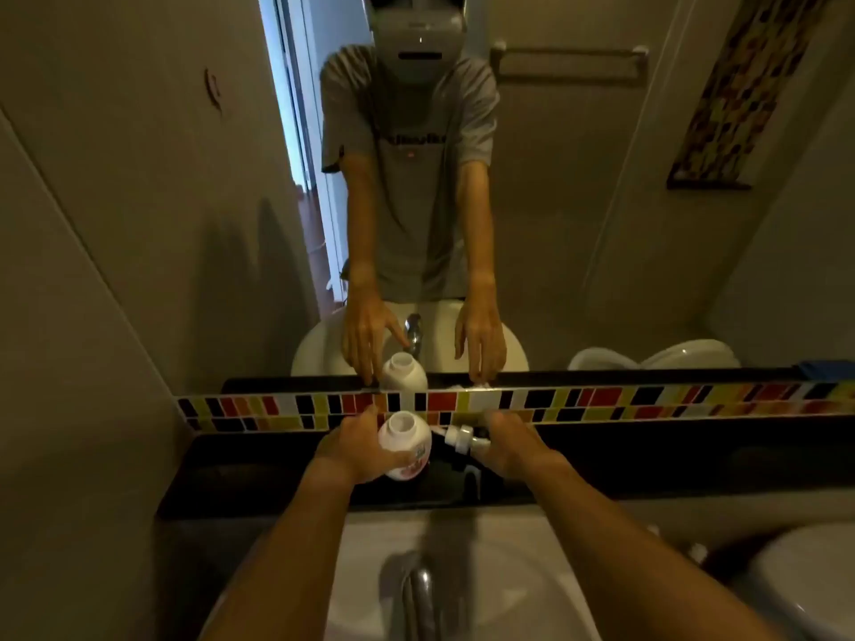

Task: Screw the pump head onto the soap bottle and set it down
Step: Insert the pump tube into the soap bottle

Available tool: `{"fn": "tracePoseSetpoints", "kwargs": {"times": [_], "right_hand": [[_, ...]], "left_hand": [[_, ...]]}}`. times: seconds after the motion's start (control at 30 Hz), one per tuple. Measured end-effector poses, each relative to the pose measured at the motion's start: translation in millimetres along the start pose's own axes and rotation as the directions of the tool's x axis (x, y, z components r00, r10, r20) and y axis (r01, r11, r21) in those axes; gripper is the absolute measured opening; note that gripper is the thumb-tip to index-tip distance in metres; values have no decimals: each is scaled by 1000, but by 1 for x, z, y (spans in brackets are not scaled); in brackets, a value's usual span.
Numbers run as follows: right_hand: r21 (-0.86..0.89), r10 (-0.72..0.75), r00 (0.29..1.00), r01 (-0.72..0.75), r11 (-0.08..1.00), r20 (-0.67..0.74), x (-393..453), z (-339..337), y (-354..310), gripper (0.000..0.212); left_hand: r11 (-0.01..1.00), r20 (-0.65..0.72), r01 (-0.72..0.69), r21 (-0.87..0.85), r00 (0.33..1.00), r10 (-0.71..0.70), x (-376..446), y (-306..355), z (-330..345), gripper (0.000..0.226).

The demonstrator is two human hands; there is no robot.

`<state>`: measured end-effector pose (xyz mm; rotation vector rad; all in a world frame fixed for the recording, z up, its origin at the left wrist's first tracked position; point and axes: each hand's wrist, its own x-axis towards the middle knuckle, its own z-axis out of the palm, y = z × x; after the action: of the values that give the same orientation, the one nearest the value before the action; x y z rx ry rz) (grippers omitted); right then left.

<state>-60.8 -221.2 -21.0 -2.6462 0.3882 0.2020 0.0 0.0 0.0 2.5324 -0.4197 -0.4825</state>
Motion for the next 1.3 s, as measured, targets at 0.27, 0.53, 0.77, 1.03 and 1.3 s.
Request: {"fn": "tracePoseSetpoints", "kwargs": {"times": [0.27, 0.53, 0.77, 1.03, 1.3], "right_hand": [[-271, 50, 996, -67, 960, -71, 17, 34, 0, 44], [-341, 17, 995, -50, 939, -100, 4, 35, 10, 38], [-172, -70, 984, 41, 984, -164, -32, -5, 20, 41], [-267, -306, 929, 246, 932, -211, -68, -47, -19, 34], [-458, -423, 884, 299, 838, -197, -95, -50, -53, 41]], "left_hand": [[989, -162, -89, -114, 984, 70, 10, -19, 28, 76], [981, -179, -101, -165, 981, 71, 3, -23, 28, 68], [991, -263, -90, -103, 963, 60, -28, -38, 2, 59], [992, -306, -104, 76, 944, 122, -67, -19, -6, 69], [961, -311, -240, 141, 910, 273, -88, 9, 3, 69]]}}
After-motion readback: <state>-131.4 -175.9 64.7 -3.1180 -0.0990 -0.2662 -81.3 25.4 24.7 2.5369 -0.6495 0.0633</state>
